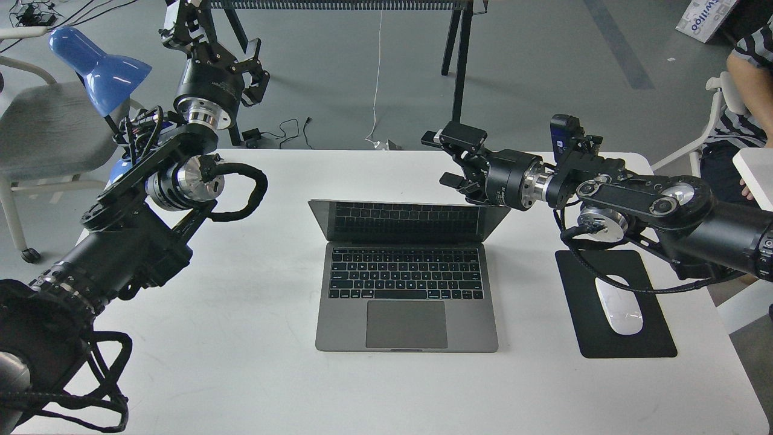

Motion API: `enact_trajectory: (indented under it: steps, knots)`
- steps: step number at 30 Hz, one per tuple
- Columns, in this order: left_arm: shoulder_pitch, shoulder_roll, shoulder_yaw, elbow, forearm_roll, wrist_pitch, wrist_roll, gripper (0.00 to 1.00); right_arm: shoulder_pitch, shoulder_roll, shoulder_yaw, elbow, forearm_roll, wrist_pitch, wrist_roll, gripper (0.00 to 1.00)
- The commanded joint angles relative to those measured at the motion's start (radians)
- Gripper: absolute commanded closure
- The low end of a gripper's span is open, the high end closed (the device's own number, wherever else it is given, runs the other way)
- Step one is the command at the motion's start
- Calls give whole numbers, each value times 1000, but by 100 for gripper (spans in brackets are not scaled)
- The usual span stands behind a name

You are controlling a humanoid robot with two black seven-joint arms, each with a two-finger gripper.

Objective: Close notebook with right arm
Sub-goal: 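Push the top of the laptop screen away with the right gripper, tilting it down, then press the screen down flat onto the base with the right gripper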

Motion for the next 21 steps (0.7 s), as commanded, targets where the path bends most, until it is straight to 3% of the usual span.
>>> enact_trajectory:
  steps: [1,21]
  knots:
    - [0,0,0,0,0,0,0,0,-8,-1,-16,17,-40,-2,-1,0]
    - [0,0,0,0,0,0,0,0,-85,25,-73,88,-107,-11,-2,0]
